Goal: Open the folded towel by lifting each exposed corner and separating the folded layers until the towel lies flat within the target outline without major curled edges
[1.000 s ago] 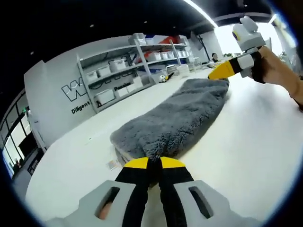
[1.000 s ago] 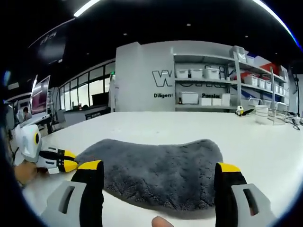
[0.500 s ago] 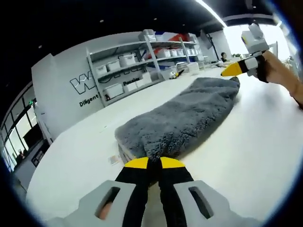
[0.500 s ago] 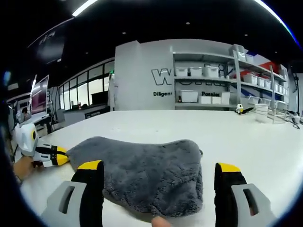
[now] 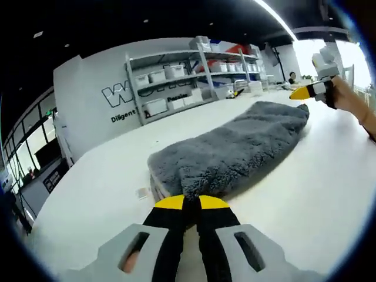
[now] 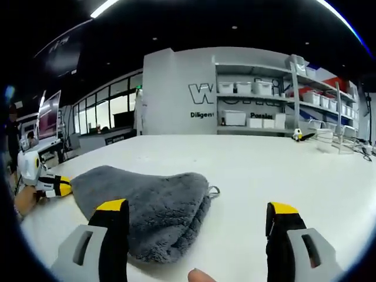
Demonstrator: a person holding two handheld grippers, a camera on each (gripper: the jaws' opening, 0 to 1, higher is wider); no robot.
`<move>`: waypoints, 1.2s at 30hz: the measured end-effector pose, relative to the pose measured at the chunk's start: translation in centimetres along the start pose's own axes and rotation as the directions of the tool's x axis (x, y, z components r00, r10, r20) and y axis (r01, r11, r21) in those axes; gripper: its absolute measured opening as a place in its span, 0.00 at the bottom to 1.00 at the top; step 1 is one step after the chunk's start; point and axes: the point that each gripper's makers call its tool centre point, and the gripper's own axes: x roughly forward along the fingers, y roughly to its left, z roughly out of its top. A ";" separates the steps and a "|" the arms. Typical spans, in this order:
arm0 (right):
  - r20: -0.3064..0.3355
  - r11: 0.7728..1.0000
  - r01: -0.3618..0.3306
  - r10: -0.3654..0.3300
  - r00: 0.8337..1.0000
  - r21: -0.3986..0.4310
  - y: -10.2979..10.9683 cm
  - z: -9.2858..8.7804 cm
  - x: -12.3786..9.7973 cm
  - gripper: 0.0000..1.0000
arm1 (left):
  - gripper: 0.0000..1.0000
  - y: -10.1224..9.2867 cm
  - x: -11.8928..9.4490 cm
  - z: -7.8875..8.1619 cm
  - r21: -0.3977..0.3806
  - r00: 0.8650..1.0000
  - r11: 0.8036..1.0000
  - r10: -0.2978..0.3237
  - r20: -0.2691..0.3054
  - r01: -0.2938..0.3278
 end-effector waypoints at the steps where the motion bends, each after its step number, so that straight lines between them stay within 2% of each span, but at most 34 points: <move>1: -0.002 1.000 0.002 -0.002 1.000 -0.002 0.0 0.0 0.0 0.99 | 0.05 0.4 -0.1 -0.1 -0.007 1.000 1.000 0.005 -0.001 -0.005; 7: -0.002 1.000 -0.002 0.002 1.000 0.001 0.1 0.0 0.0 0.99 | 0.05 1.4 -0.5 -0.5 -0.011 1.000 1.000 0.019 0.001 -0.019; 16: -0.003 1.000 -0.001 0.001 1.000 -0.013 0.1 0.0 0.1 0.98 | 0.06 1.4 -0.9 -0.7 0.005 1.000 1.000 0.022 -0.010 -0.022; 21: 0.000 1.000 -0.006 0.006 1.000 -0.010 0.2 0.0 0.1 0.98 | 0.10 1.2 -1.1 -0.6 0.000 1.000 1.000 0.023 0.011 -0.023; 23: 0.001 1.000 -0.007 0.007 1.000 -0.010 0.3 0.1 0.1 0.98 | 0.14 1.3 -1.2 -0.5 -0.015 1.000 1.000 0.021 0.015 -0.021; 24: 0.000 1.000 -0.008 0.008 1.000 -0.012 0.3 0.0 0.1 0.98 | 0.18 1.0 -1.3 -0.2 -0.060 1.000 0.998 0.003 0.030 -0.001; 27: -0.001 1.000 -0.009 0.009 1.000 -0.015 0.3 0.1 0.1 0.97 | 0.32 0.3 -1.7 0.6 -0.115 0.995 0.991 -0.055 0.081 0.064; 29: -0.004 1.000 -0.009 0.009 1.000 -0.016 0.4 0.0 0.2 0.97 | 0.35 0.4 -2.3 1.1 -0.126 0.993 0.990 -0.055 0.104 0.068; 33: -0.002 1.000 -0.010 0.010 1.000 -0.014 0.4 0.1 0.2 0.97 | 0.44 0.4 -3.6 3.1 -0.190 0.975 0.977 -0.050 0.215 0.092; 34: -0.003 1.000 -0.009 0.009 1.000 -0.015 0.3 0.1 0.1 0.97 | 0.48 0.3 -4.0 3.1 -0.222 0.972 0.968 -0.063 0.227 0.115; 36: -0.005 1.000 -0.010 0.010 1.000 -0.014 0.4 0.1 0.2 0.97 | 0.62 0.2 -4.3 2.6 -0.244 0.973 0.960 -0.088 0.211 0.139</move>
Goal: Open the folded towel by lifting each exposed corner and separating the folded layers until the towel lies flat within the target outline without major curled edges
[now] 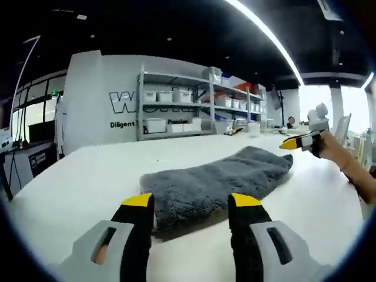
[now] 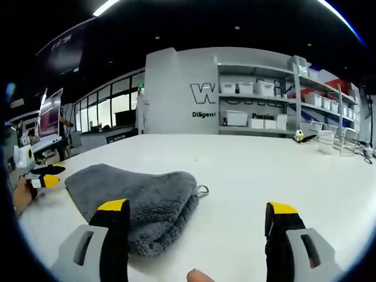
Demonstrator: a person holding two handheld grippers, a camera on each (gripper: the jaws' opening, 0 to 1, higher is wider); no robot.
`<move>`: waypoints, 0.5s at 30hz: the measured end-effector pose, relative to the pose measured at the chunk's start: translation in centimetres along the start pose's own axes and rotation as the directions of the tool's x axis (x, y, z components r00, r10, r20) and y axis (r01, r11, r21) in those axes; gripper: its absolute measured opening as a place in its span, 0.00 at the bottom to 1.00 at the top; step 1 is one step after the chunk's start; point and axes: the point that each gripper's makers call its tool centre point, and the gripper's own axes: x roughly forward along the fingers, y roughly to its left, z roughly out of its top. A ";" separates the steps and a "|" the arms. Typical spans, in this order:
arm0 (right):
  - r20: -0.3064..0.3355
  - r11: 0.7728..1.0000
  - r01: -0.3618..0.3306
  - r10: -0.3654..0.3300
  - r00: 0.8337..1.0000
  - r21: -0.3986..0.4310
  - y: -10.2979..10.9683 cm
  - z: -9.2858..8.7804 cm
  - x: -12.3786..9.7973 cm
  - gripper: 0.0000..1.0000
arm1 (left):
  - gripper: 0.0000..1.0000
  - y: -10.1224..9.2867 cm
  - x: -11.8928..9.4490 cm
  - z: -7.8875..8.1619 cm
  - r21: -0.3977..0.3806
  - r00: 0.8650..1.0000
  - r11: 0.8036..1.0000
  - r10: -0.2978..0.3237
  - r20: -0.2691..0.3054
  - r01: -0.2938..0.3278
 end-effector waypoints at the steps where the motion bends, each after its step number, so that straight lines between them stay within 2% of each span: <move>1: -0.002 1.000 0.000 0.000 1.000 0.002 0.0 0.0 0.0 0.97 | 0.69 0.3 -0.2 -0.1 -0.002 1.000 1.000 0.011 -0.007 -0.011; 2: -0.004 1.000 -0.003 0.003 1.000 0.003 0.0 -0.1 0.0 0.97 | 0.77 0.6 -0.5 -0.4 -0.002 1.000 1.000 0.026 -0.016 -0.026; 3: -0.004 1.000 -0.006 0.006 1.000 0.005 0.1 -0.1 0.1 0.97 | 0.80 1.1 -0.8 -0.5 0.021 0.999 0.999 0.045 0.013 -0.045; 4: -0.003 1.000 -0.007 0.007 1.000 0.006 0.1 -0.1 0.1 0.97 | 0.81 1.5 -1.0 -1.0 -0.013 0.998 0.997 0.070 0.004 -0.070; 5: -0.003 1.000 -0.008 0.008 1.000 0.007 0.1 0.0 0.1 0.97 | 0.82 1.5 -1.5 -2.5 -0.066 0.994 0.995 0.063 -0.090 -0.069; 6: -0.001 1.000 -0.007 0.007 1.000 0.003 0.1 0.0 0.1 0.97 | 0.85 1.4 -1.6 -2.2 -0.055 0.997 0.997 0.048 -0.053 -0.051; 7: 0.000 1.000 -0.006 0.006 1.000 0.000 0.1 0.1 0.0 0.97 | 0.88 1.7 -1.6 -1.9 -0.071 0.998 0.996 0.042 -0.045 -0.045; 8: 0.001 1.000 -0.004 0.004 1.000 -0.004 0.1 0.1 0.0 0.97 | 0.92 1.8 -1.8 -1.5 -0.081 0.998 0.995 0.049 -0.026 -0.051; 10: 0.000 1.000 -0.003 0.003 1.000 -0.007 0.2 0.1 0.0 0.97 | 0.93 2.1 -2.3 -0.6 -0.064 0.997 0.995 0.075 0.015 -0.074; 15: -0.006 1.000 -0.003 0.003 1.000 -0.013 0.2 0.1 0.2 0.97 | 0.99 2.0 -2.9 0.4 -0.054 0.996 0.996 0.074 0.057 -0.071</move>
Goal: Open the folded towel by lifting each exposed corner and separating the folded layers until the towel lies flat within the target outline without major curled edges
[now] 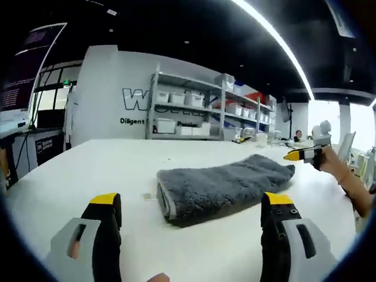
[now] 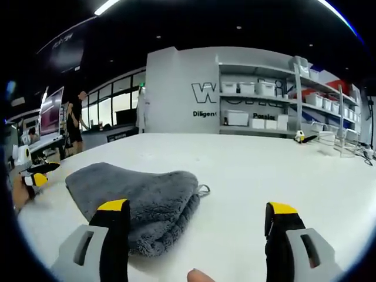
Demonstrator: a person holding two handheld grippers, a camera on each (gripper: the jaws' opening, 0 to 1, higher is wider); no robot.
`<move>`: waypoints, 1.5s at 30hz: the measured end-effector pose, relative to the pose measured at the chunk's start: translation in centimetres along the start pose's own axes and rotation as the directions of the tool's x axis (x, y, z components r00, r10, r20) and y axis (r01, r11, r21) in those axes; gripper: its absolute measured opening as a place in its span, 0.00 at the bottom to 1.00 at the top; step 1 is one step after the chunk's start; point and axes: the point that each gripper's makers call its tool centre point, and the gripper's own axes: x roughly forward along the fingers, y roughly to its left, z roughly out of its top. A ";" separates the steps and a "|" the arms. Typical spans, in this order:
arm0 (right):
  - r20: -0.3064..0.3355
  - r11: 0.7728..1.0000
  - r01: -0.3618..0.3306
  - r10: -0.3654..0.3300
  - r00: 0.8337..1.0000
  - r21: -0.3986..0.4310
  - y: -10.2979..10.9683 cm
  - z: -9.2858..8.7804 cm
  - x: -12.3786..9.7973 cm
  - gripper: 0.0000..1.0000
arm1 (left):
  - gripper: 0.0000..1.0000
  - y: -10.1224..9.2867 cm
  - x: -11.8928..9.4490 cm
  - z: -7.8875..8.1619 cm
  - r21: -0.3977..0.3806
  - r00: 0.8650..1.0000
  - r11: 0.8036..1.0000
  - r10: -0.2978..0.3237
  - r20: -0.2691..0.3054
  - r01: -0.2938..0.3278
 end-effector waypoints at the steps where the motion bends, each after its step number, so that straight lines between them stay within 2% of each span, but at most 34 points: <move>1: -0.001 1.000 0.000 0.000 1.000 -0.003 -0.1 0.1 0.2 0.97 | 0.99 -0.2 0.0 0.2 0.017 1.000 1.000 -0.001 0.005 0.001; 6: -0.005 1.000 0.003 -0.003 1.000 -0.030 0.1 0.5 0.5 0.97 | 0.99 -1.1 -0.2 0.4 0.099 1.000 0.995 0.001 0.002 -0.001; 11: -0.003 0.998 -0.044 0.044 0.999 -0.052 1.5 1.2 0.7 0.99 | 0.99 -1.4 0.0 0.7 0.087 1.000 0.996 -0.017 0.011 0.016; 17: -0.009 0.993 -0.102 0.101 0.995 -0.062 3.2 2.0 1.6 0.99 | 0.99 -1.8 -0.1 0.9 0.114 1.000 0.993 -0.021 0.012 0.019; 19: 0.011 0.994 -0.107 0.107 0.994 -0.038 3.6 2.4 1.6 0.98 | 0.99 -1.8 0.0 1.0 0.112 1.000 0.993 -0.027 0.013 0.025; 21: -0.004 0.992 -0.120 0.120 0.993 -0.024 3.9 2.0 2.0 0.95 | 0.99 -1.9 -0.1 1.2 0.111 0.999 0.993 -0.036 0.022 0.033; 23: -0.051 0.991 -0.131 0.129 0.990 -0.034 3.6 1.4 3.0 0.90 | 0.99 -1.9 -0.1 1.3 0.120 0.999 0.992 -0.029 0.025 0.026; 25: -0.052 0.989 -0.142 0.140 0.989 -0.043 3.2 1.7 3.6 0.90 | 0.99 -1.6 -0.1 1.3 0.138 1.000 0.990 -0.007 0.021 0.004; 30: -0.015 0.987 -0.161 0.161 0.987 -0.024 2.2 3.3 3.7 0.76 | 0.99 -1.6 0.0 1.4 0.180 1.000 0.984 0.006 0.014 -0.008; 32: -0.020 0.981 -0.194 0.193 0.981 -0.024 2.1 4.0 4.3 0.70 | 0.99 -1.7 0.1 1.4 0.185 1.000 0.983 0.002 0.014 -0.004; 36: -0.059 0.974 -0.226 0.226 0.972 -0.003 2.1 4.1 5.3 0.61 | 0.99 -2.3 0.3 1.4 0.211 1.000 0.977 -0.014 0.015 0.011; 39: -0.083 0.974 -0.228 0.228 0.970 0.009 1.7 4.8 7.2 0.53 | 0.99 -2.3 0.2 1.4 0.214 1.000 0.977 -0.012 0.012 0.009; 44: -0.168 0.974 -0.225 0.221 0.961 -0.006 2.1 3.6 8.5 0.36 | 0.99 -2.0 0.3 1.2 0.211 1.000 0.978 -0.005 0.001 0.005; 45: -0.175 0.976 -0.219 0.216 0.961 0.002 2.0 3.7 9.2 0.33 | 0.99 -2.0 0.2 1.2 0.212 1.000 0.977 -0.004 0.002 0.004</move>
